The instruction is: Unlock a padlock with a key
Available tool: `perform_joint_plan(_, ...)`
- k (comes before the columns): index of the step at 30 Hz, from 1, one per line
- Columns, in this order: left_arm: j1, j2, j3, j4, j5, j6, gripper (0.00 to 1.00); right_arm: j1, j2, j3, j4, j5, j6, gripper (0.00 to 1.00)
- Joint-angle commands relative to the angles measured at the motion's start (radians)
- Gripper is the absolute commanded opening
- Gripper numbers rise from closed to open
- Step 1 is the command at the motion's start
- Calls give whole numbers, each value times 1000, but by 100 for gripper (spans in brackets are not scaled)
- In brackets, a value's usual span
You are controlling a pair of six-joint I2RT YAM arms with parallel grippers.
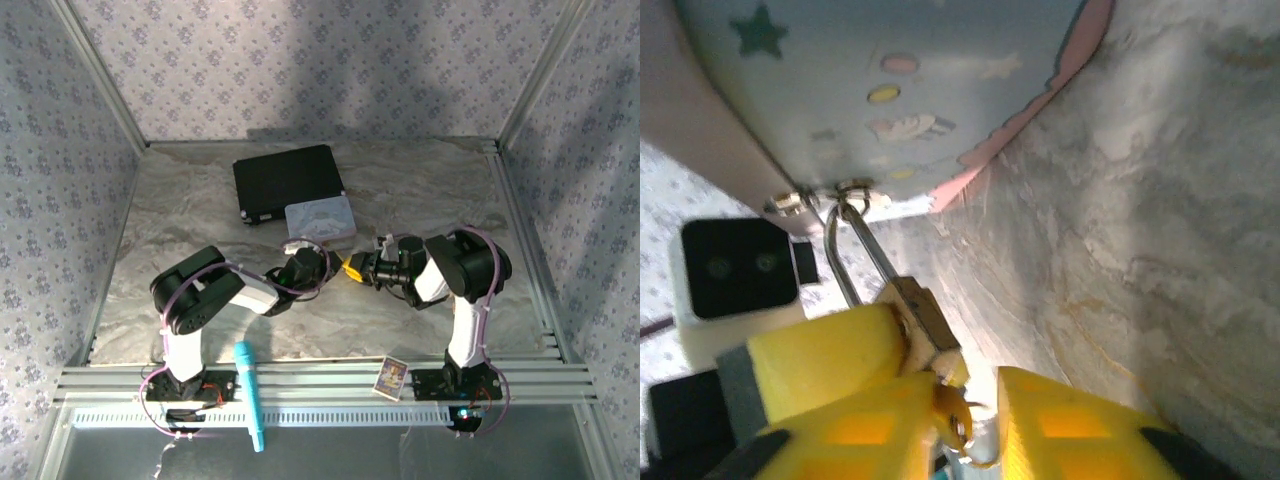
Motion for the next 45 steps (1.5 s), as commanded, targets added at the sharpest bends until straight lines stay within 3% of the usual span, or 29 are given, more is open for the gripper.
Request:
perform_joint_plan(1,-33,-3,12,-145,138,-73,0,20,-33,-35,-294,22,-80,42)
perform_joint_plan(4,-31,-15,19,-190,140,-67,0,17,-124,-39,-465,68,-181,52)
perform_joint_plan(10,-27,-10,16,-191,146,-73,0,14,-312,-15,-820,173,-370,60)
perform_joint_plan(15,-23,-11,7,-178,148,-79,0,12,-412,14,-1027,253,-490,55)
perform_joint_plan(17,-21,-12,5,-175,154,-83,0,16,-456,34,-1092,282,-573,45)
perform_joint_plan(19,-18,-11,3,-166,170,-90,0,41,-514,78,-1198,349,-705,45)
perform_joint_plan(23,-17,-14,4,-158,195,-95,0,145,-663,133,-1371,644,-854,56)
perform_joint_plan(24,-17,-14,5,-159,200,-94,0,175,-707,141,-1395,715,-888,73)
perform_joint_plan(25,-17,-15,4,-159,204,-96,0,199,-737,147,-1410,776,-919,97)
perform_joint_plan(26,-16,-15,2,-159,206,-96,0,213,-755,148,-1409,819,-925,99)
perform_joint_plan(31,-9,-24,-6,-162,222,-96,0,304,-821,134,-1321,1012,-1012,99)
perform_joint_plan(33,-4,-31,-13,-162,231,-92,0,336,-842,101,-1235,1020,-1126,99)
perform_joint_plan(36,0,-48,-25,-172,235,-78,0,345,-856,62,-1157,1006,-1175,96)
perform_joint_plan(39,2,-69,-2,-254,243,-39,0,331,-855,45,-1121,952,-1207,84)
perform_joint_plan(41,3,-78,-12,-248,245,-41,0,329,-848,2,-1044,929,-1243,69)
perform_joint_plan(45,10,-92,-25,-246,255,-44,0,352,-807,-30,-970,883,-1281,65)
